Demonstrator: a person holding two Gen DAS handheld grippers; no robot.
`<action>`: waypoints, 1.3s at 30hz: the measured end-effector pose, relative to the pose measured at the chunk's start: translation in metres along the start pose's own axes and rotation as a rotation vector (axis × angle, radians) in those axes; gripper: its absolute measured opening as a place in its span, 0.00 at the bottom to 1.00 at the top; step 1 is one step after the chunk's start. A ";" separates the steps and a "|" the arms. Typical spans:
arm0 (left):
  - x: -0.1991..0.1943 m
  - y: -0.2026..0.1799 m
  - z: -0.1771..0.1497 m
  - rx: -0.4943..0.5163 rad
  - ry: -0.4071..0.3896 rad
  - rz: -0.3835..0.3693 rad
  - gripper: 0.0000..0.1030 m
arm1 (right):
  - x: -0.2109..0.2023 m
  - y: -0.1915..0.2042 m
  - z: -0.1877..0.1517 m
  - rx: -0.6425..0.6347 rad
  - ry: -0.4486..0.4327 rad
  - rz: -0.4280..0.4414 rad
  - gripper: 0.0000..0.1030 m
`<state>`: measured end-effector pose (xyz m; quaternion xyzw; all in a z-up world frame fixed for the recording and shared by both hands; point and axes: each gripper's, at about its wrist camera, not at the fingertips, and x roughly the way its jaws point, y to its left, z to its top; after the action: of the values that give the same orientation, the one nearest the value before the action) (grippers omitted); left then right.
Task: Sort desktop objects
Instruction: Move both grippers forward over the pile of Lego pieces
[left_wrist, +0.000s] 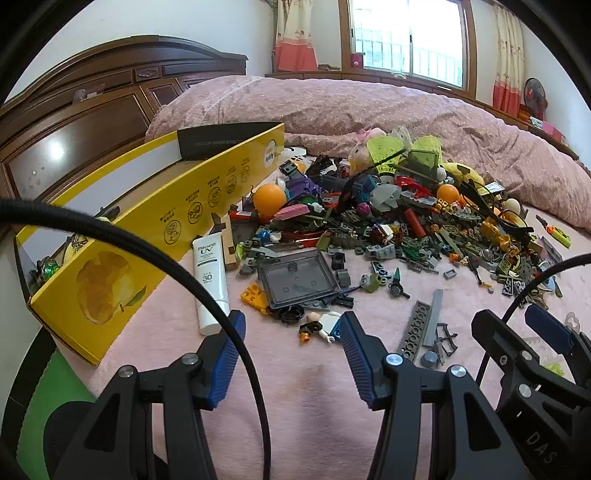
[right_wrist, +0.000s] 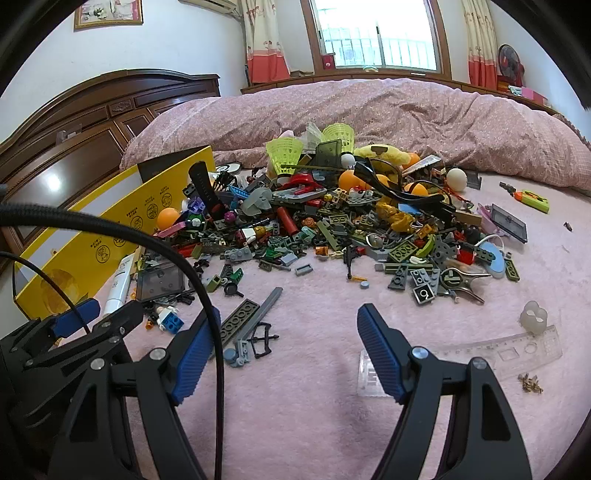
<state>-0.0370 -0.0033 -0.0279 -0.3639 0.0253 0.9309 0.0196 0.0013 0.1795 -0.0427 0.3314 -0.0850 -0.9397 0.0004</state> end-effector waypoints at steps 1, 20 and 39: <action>0.000 0.000 0.000 0.000 -0.001 0.000 0.53 | 0.000 0.000 0.000 0.001 0.000 0.000 0.76; 0.014 0.007 0.002 -0.017 0.015 -0.005 0.53 | 0.008 -0.002 -0.001 0.003 0.020 -0.014 0.76; 0.075 -0.021 0.064 0.012 0.090 -0.156 0.53 | 0.044 -0.035 0.043 0.080 0.104 0.006 0.82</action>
<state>-0.1346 0.0230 -0.0327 -0.4062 0.0031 0.9090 0.0931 -0.0578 0.2187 -0.0426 0.3793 -0.1233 -0.9170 -0.0055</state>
